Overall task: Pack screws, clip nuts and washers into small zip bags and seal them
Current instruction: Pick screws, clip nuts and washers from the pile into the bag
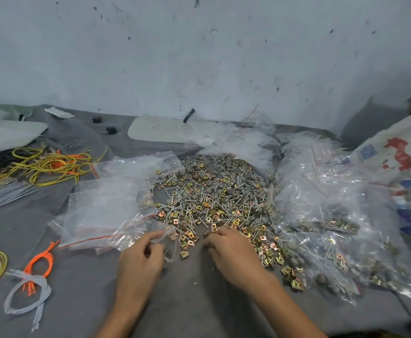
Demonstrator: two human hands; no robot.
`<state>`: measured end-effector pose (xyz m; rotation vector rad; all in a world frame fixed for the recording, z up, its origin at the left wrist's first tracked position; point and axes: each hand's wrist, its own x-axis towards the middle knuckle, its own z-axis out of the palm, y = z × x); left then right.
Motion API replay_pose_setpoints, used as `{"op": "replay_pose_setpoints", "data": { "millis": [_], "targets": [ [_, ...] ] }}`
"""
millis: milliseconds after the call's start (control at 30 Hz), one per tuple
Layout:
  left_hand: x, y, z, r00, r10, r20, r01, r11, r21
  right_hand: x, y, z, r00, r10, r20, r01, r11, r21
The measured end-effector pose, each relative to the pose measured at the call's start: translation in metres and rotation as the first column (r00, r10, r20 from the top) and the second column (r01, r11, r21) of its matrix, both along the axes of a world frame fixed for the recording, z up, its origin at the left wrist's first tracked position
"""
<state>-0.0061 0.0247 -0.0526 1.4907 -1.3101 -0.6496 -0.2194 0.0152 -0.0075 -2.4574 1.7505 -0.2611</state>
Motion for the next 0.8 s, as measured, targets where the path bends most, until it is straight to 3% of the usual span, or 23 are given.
{"op": "replay_pose_setpoints", "data": {
  "millis": [233, 400, 600, 800],
  "targets": [
    [0.0, 0.0, 0.0, 1.0, 0.003, 0.002, -0.003, 1.0, 0.005, -0.009, -0.004, 0.004, 0.999, -0.04, -0.03, 0.041, 0.998, 0.051],
    [0.0, 0.0, 0.001, 1.0, 0.002, 0.007, -0.002, 1.0, -0.005, -0.005, -0.002, 0.004, 0.998, -0.003, 0.056, 0.0, 0.998, 0.056],
    [0.001, 0.001, 0.001, 1.0, 0.008, 0.018, -0.008, 1.0, 0.01, 0.013, 0.003, 0.0, 0.899, -0.03, 0.437, -0.029, 0.991, 0.127],
    [0.0, 0.001, 0.003, 1.0, 0.002, -0.005, -0.002, 1.0, 0.014, 0.034, 0.008, -0.004, 0.669, -0.086, 0.738, -0.092, 0.976, 0.197]
  ]
}}
